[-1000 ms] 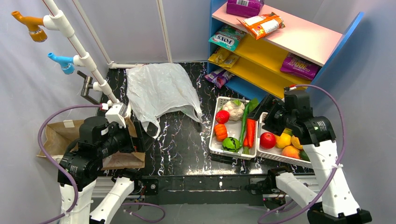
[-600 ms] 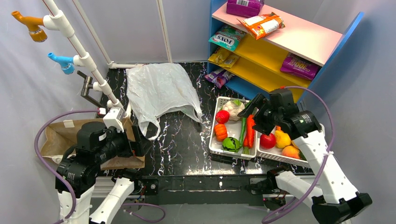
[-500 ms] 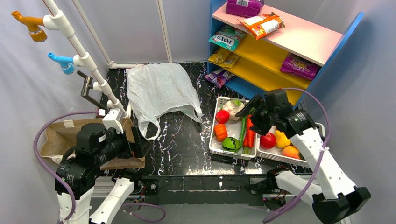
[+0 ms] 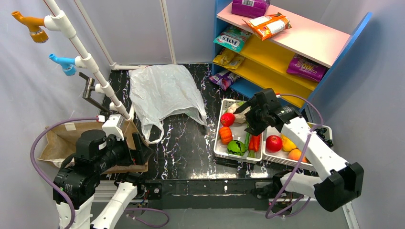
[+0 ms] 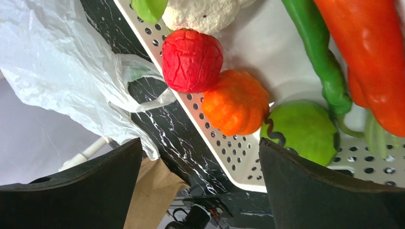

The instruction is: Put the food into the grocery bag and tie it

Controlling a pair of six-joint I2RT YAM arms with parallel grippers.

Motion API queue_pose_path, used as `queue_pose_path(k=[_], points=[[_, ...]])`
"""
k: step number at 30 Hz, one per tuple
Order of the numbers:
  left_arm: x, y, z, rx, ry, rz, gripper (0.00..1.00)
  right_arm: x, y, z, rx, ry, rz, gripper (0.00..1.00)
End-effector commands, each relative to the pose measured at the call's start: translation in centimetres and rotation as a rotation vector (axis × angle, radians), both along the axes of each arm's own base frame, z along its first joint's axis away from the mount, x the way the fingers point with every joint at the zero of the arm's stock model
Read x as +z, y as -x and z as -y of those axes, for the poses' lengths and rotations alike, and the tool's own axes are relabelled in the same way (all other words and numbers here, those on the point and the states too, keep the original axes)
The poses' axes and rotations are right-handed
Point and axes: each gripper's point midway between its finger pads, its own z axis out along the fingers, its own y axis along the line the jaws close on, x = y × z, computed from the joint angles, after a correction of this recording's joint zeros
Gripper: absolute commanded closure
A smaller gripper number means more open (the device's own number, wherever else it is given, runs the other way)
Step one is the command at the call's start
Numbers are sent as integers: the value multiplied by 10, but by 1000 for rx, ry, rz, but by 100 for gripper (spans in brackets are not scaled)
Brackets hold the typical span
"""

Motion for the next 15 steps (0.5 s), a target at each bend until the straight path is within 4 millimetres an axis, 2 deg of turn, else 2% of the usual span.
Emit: queue_pose_path(k=[1,9,15], points=[[1,6,-5,-2,-29,-4,1,-8,-21,-14,-71,-50,4,2],[0,7,-14,23,-66,-4,1,-45,-38,-24,-156,-28,-64,2],[3,4,-13,26,-66,-5,0,-67,-48,-33,-134,3,-108,2]])
